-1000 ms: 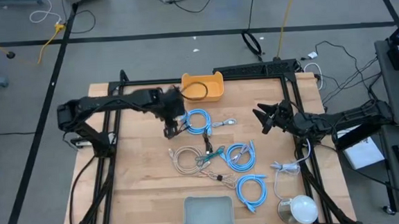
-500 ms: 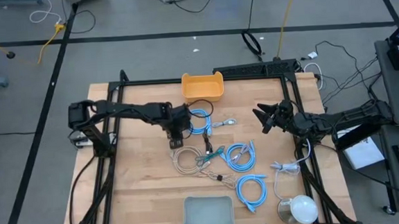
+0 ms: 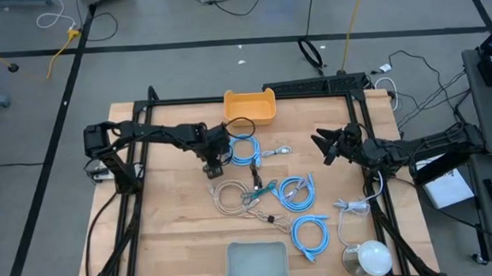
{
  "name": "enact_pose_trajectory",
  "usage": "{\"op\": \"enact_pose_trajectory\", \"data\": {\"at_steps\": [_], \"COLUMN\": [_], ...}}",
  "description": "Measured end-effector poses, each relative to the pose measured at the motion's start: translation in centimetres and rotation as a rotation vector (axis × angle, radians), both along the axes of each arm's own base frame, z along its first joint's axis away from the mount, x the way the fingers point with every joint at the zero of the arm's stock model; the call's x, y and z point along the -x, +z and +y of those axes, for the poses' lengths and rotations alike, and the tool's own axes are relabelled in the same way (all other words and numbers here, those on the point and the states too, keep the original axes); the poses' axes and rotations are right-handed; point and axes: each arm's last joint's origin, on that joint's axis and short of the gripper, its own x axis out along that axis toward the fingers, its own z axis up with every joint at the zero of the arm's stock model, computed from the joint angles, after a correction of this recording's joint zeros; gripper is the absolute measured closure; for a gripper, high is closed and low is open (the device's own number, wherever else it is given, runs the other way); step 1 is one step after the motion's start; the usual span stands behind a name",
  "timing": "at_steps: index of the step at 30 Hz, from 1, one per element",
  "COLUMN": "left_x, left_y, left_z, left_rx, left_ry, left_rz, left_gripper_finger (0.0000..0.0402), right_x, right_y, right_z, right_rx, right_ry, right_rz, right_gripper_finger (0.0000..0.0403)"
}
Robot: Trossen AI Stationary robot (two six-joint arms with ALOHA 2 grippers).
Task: Sort cables into bins
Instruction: Put the black charger cable into the yellow bin
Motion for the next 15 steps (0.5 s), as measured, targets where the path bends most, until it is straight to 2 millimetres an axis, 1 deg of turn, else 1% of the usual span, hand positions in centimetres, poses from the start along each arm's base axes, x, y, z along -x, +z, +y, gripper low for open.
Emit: {"op": "enact_pose_trajectory", "data": {"at_steps": [4, 7, 10, 13, 14, 15], "left_x": [0.23, 0.03, 0.04, 0.02, 0.05, 0.11], "left_y": [-0.40, -0.36, -0.35, -0.32, -0.24, -0.09], "left_z": [-0.29, -0.52, -0.55, -0.63, -0.67, -0.69], "left_rx": [0.010, 0.012, 0.025, 0.055, 0.066, 0.072], "left_ry": [0.015, 0.024, 0.038, 0.041, 0.043, 0.052], "left_rz": [0.010, -0.004, -0.005, -0.012, -0.015, -0.018], "left_gripper_finger": [0.0219, 0.0241, 0.0295, 0.0367, 0.0383, 0.0389], "right_x": [0.00, 0.00, 0.00, 0.00, 0.00, 0.00], "right_y": [0.00, 0.00, 0.00, 0.00, 0.00, 0.00], "right_z": [0.00, 0.00, 0.00, 0.00, 0.00, 0.00], "right_rx": [0.000, 0.000, 0.001, 0.001, 0.001, 0.002], "right_ry": [0.000, 0.000, 0.000, 0.000, 0.000, 0.000], "right_rz": [0.000, 0.000, 0.001, 0.001, 0.001, 0.002], "right_gripper_finger": [0.0191, 0.0191, 0.0191, 0.0191, 0.0191, 0.0191]}}
